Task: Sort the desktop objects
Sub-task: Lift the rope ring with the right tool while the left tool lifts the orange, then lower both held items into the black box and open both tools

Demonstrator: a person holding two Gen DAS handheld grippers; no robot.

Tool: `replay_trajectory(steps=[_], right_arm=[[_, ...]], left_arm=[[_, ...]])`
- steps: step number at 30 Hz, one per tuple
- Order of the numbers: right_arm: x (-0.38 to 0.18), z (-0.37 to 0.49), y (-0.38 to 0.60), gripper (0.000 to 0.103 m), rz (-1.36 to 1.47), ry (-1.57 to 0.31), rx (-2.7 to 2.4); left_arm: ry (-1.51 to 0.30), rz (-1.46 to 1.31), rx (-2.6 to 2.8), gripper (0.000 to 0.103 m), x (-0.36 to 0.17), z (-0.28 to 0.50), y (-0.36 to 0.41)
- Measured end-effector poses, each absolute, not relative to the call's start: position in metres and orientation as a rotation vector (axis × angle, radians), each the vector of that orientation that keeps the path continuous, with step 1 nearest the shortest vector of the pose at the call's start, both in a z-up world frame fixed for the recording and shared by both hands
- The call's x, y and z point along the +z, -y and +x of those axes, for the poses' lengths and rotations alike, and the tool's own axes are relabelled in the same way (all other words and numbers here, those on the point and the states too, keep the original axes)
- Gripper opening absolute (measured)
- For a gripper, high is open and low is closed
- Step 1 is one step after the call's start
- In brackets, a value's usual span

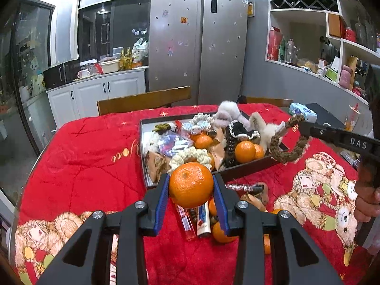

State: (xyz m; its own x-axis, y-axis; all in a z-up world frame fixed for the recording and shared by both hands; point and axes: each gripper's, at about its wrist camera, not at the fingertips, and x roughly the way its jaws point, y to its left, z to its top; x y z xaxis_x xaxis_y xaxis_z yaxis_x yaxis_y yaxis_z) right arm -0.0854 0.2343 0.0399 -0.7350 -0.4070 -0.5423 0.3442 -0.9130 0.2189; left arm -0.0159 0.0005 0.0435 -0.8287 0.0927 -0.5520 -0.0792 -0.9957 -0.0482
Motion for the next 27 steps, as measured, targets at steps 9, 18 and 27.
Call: replay_trajectory(steps=[9,18,27], right_arm=[[0.071,-0.101,-0.216,0.01,0.775,0.114,-2.582],[0.078,-0.126,-0.207,0.01,0.772,0.14,-2.546],[0.081,-0.152,-0.2,0.01,0.792,0.155,-2.508]], left_arm=[[-0.005,-0.885,2.943,0.037,0.059,-0.036,0.001],[-0.001,-0.873,2.969,0.037,0.082,-0.065,0.005],[-0.018,-0.847,2.997,0.037,0.098,-0.099,0.008]])
